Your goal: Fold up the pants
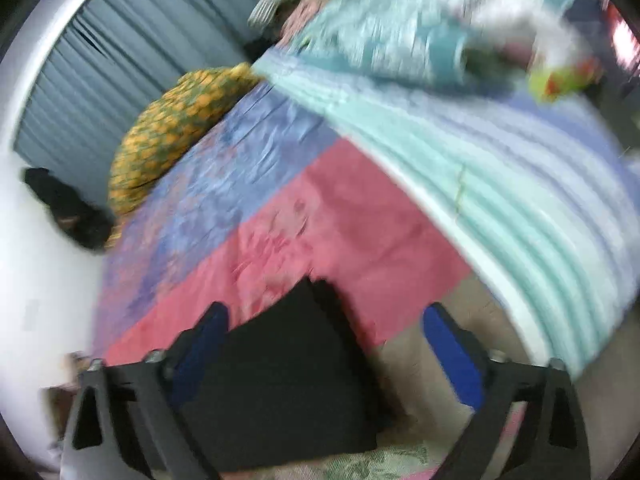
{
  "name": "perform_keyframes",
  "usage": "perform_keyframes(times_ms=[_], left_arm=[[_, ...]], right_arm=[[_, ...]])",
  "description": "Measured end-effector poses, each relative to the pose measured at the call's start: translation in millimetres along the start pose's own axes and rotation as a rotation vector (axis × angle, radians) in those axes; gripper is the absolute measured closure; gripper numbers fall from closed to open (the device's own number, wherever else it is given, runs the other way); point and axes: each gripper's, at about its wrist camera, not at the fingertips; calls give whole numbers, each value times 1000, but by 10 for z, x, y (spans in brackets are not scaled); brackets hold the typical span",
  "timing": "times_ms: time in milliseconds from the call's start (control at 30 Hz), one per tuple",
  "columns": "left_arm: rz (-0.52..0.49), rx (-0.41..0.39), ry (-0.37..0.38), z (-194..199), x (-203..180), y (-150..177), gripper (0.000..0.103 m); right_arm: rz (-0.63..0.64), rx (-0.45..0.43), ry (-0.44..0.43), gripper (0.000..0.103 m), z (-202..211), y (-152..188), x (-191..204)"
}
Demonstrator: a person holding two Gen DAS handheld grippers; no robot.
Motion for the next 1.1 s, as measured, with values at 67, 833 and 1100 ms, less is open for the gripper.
perform_keyframes(times_ms=[67,833,1100], left_arm=[[-13,10,-15,-31,-30,11,2],[-109,-7,-28,-24,-245,37,2],[-21,-20,45,18,-82,-10,2]], right_arm=[[-15,45,-62,14,-80,13,-85],[-82,292,-218,87,-647,244,-195],[-179,188,-574,89,-455,547,536]])
Point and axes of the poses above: each gripper's, at about its wrist camera, not at the fingertips, and z roughly against the way its jaws point, x to its left, y to its underside, and after that the axes turned 8 degrees about -y, right-handed
